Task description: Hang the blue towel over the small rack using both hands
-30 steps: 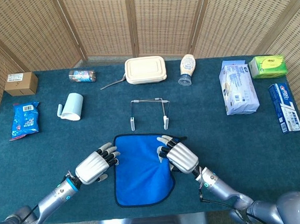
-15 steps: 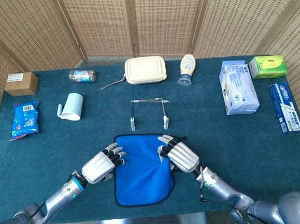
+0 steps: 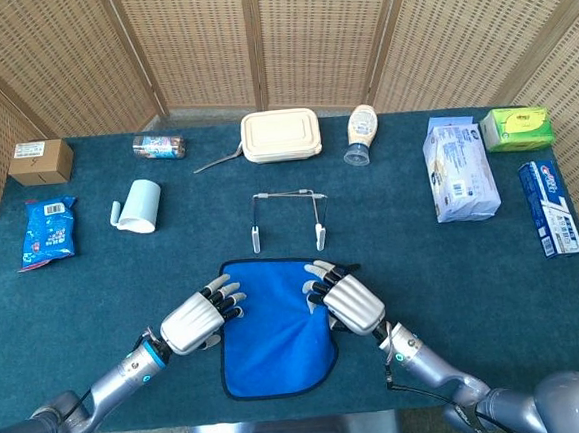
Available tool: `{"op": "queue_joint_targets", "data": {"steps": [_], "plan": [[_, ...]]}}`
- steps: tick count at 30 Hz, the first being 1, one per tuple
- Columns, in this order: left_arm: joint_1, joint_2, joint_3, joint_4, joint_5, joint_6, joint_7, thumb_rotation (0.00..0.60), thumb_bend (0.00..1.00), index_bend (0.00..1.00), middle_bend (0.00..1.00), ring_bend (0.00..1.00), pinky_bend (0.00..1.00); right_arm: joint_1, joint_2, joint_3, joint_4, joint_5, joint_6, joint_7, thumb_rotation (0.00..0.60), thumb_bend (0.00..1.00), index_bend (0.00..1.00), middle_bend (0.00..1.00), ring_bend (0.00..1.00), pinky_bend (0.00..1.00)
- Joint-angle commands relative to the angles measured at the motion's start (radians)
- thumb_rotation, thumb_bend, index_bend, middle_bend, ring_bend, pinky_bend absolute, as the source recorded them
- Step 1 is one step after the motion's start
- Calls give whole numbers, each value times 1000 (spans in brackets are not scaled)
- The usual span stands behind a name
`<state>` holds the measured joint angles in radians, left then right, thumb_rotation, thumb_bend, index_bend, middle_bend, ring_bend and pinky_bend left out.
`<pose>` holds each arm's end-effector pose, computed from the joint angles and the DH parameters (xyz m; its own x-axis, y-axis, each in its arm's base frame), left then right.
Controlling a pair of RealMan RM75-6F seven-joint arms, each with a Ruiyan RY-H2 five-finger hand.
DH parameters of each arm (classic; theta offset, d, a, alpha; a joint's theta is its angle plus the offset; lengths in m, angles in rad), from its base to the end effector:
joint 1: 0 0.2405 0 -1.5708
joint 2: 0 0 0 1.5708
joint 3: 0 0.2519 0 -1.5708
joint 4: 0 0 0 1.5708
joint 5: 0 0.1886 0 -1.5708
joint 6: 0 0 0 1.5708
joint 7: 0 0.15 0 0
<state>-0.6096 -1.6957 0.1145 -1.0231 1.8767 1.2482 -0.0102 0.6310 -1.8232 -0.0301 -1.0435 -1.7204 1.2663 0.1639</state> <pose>-0.1884 0.2647 -0.0377 0.6109 0.0500 0.7901 0.5116 -0.7865 -0.3459 -0.1511 -0.2776 -0.0570 0.3195 -0.1913 0.9281 -0.7327 -0.6709 0.1139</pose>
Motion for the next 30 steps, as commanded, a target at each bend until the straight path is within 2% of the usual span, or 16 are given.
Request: {"op": "queue_joint_targets", "data": {"steps": [1, 15, 22, 30], "plan": [[-2, 1, 3, 0, -3, 0, 1, 600, 260, 355, 247, 169, 108, 0, -2, 0, 5, -1, 1, 2, 600, 483, 729, 343, 117, 164], [-9, -4, 20, 20, -11, 5, 5, 600, 260, 341, 231, 156, 100, -3, -5, 1, 4, 0, 4, 9, 600, 482, 727, 343, 113, 164], [-15, -27, 18, 37, -15, 7, 8, 600, 261, 247, 155, 107, 87, -3, -2, 4, 0, 0, 8, 9, 600, 482, 727, 343, 113, 165], [-25, -47, 19, 56, -20, 3, 7, 600, 260, 203, 107, 77, 77, -5, 1, 5, -3, 3, 8, 9, 600, 483, 726, 343, 113, 165]]}}
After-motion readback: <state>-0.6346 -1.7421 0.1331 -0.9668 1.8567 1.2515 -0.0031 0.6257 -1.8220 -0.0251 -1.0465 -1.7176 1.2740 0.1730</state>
